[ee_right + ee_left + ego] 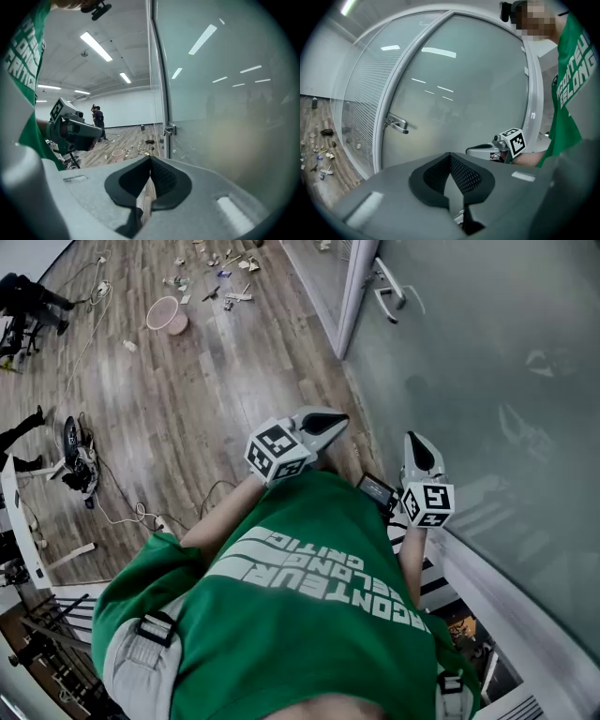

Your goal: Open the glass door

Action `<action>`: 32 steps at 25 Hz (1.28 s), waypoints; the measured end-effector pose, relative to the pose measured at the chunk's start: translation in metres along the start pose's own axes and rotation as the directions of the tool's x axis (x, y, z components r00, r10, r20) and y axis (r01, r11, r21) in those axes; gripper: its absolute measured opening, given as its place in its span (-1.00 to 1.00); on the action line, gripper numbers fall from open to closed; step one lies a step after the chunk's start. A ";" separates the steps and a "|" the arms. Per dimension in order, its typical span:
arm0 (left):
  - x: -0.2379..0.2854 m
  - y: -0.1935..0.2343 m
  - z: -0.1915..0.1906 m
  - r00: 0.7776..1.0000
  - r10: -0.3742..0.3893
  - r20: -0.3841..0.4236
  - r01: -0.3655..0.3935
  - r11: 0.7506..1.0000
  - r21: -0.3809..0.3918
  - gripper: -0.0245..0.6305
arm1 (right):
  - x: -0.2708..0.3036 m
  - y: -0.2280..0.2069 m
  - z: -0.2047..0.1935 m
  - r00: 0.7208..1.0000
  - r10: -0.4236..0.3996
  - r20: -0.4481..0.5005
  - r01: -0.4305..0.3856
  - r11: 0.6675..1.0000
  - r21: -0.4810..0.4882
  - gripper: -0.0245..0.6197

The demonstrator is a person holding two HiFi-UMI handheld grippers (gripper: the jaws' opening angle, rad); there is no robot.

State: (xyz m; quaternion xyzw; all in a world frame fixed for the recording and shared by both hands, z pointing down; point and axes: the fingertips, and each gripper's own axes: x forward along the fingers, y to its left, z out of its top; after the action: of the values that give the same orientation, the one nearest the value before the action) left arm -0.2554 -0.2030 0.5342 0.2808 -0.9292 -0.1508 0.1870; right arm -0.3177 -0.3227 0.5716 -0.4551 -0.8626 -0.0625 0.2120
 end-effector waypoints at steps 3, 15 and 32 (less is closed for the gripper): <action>0.006 0.012 0.011 1.000 -0.002 0.014 0.002 1.000 0.003 -0.88 | 0.010 -0.007 0.004 1.000 -0.006 -0.007 0.006 1.000 -0.001 -0.94; 0.006 0.073 0.048 0.999 0.023 0.049 -0.022 1.000 -0.005 -0.88 | 0.068 -0.022 0.044 1.000 -0.011 -0.025 0.010 0.999 -0.036 -0.85; -0.017 0.171 0.091 0.993 0.055 0.100 -0.052 0.998 -0.023 -0.88 | 0.174 -0.043 0.108 0.993 -0.068 -0.097 0.057 0.992 -0.114 -0.75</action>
State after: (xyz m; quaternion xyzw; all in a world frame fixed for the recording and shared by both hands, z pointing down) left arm -0.3613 -0.0414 0.5151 0.2459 -0.9430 -0.1694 0.1466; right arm -0.4726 -0.1831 0.5517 -0.4353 -0.8598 -0.1395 0.2274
